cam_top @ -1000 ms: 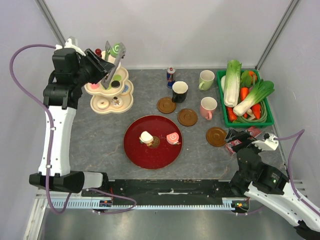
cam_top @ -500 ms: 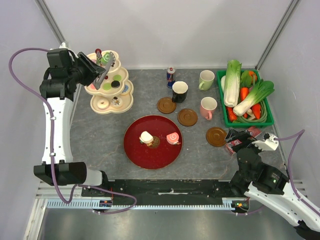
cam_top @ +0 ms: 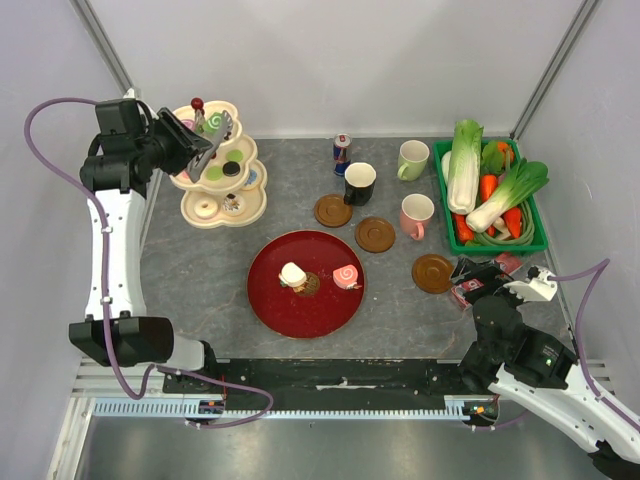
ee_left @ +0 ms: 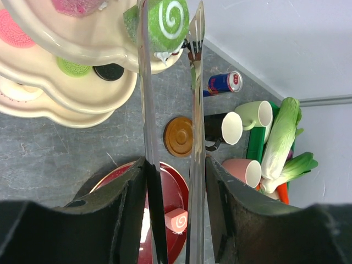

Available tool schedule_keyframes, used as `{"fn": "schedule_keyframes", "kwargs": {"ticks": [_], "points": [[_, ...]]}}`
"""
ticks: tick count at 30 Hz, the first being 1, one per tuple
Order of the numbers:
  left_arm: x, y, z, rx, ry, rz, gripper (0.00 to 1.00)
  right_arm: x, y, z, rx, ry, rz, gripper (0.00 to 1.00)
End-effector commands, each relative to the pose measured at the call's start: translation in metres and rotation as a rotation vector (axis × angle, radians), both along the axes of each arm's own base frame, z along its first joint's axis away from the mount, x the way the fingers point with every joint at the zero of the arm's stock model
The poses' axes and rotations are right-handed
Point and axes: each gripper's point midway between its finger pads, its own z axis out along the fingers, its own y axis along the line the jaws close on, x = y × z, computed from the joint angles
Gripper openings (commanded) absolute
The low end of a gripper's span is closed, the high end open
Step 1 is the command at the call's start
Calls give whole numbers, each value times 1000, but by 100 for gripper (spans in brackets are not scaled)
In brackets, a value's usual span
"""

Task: Serve the afternoon tea

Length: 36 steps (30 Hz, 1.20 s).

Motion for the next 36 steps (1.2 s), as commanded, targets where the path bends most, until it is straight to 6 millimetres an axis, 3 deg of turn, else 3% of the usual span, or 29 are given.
{"fn": "schedule_keyframes", "kwargs": {"ticks": [1,14,36], "points": [[6,0,4,13,-29,-32,51,0,-5,1,8,-11,-36,98],[7,0,4,14,-23,-40,57,0,-5,0,0,-6,-39,98],[-9,5,36,59,-101,-14,61,1,-4,0,-2,-1,-35,98]]}}
